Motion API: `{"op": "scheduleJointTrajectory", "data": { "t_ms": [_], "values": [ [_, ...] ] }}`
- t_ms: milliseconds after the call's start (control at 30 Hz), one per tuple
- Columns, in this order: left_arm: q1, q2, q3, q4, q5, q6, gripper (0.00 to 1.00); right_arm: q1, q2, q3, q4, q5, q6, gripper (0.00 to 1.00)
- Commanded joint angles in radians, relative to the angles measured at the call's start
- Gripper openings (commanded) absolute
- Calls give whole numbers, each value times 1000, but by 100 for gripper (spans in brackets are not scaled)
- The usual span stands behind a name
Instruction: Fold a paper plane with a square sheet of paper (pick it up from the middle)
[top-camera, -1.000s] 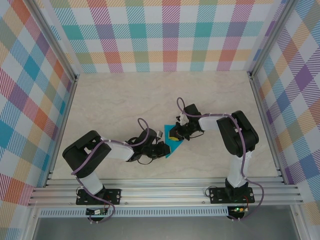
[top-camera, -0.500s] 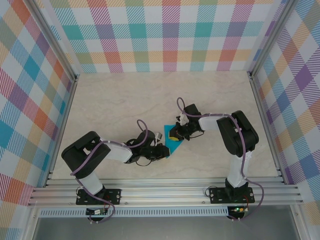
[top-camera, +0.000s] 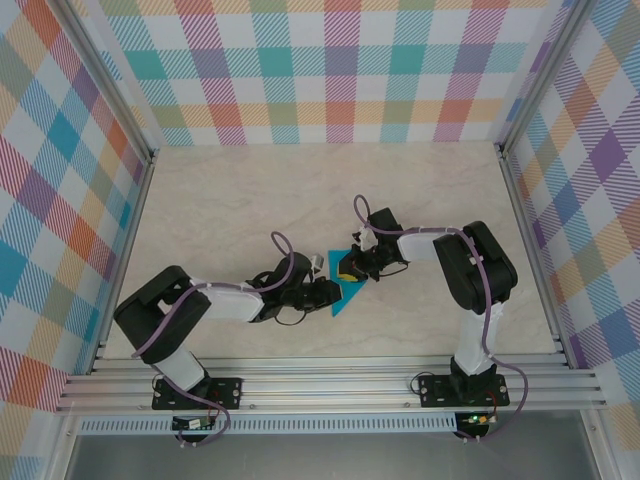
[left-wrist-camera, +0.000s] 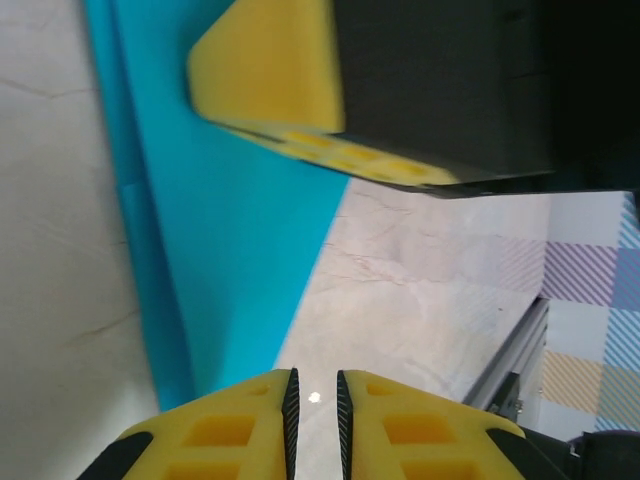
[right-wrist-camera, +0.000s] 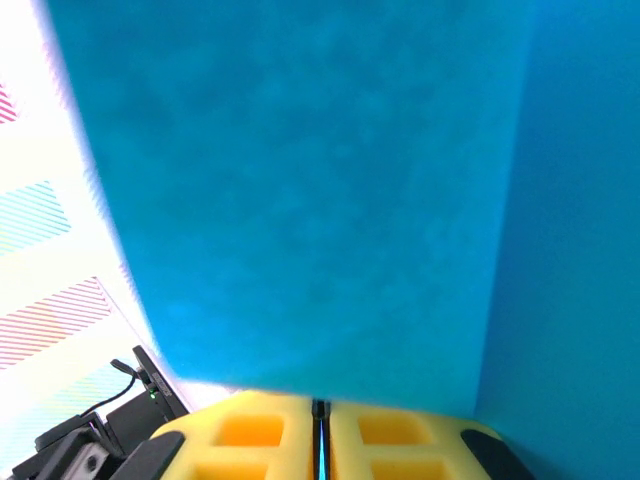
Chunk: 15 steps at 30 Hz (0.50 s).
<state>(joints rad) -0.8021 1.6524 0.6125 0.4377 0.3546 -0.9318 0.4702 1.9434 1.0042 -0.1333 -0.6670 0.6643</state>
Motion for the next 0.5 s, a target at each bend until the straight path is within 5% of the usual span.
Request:
{"op": "scheduleJointTrajectory", "data": {
  "t_ms": [0,467],
  "values": [
    [11,46,23,60,3,-24,20,4,77,-50,-71,84,-22,11],
    [14,108,-34,168,95,-105,20,4,81,-53,-72,83,-22,11]
  ]
}}
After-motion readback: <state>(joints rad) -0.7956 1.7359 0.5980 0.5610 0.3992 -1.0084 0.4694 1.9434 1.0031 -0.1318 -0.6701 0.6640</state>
